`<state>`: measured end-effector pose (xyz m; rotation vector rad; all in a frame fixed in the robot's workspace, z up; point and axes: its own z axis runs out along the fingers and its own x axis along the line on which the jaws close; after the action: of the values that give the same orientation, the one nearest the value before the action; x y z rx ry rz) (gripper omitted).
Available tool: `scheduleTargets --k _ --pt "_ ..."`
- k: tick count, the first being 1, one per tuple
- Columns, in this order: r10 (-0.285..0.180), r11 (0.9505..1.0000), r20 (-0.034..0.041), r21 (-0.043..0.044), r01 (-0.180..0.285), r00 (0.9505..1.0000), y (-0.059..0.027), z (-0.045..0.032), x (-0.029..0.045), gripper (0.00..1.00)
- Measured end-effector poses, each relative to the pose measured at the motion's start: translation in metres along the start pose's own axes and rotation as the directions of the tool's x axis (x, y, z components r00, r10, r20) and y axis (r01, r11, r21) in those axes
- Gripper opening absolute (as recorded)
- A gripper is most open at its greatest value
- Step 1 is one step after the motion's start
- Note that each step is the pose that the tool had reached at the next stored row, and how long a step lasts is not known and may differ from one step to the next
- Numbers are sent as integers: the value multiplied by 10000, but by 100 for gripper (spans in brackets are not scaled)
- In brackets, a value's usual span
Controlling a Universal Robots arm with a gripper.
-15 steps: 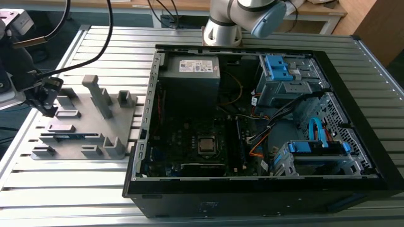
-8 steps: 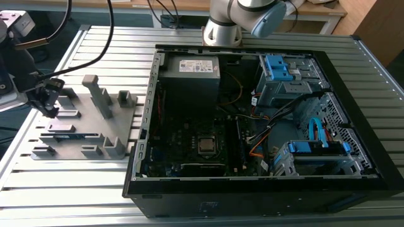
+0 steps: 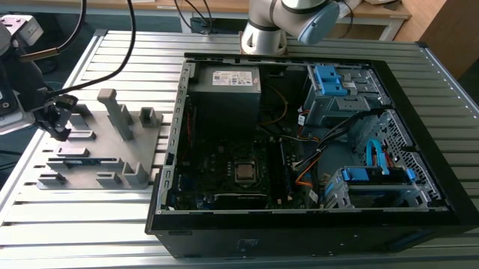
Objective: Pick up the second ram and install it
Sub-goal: 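Reach for the second ram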
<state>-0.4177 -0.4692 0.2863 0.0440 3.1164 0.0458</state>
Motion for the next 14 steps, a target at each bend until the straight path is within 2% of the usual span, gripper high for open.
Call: scheduleTargets --k 14 --pt "0 10000 1 0 0 10000 -1 63 -12 10"
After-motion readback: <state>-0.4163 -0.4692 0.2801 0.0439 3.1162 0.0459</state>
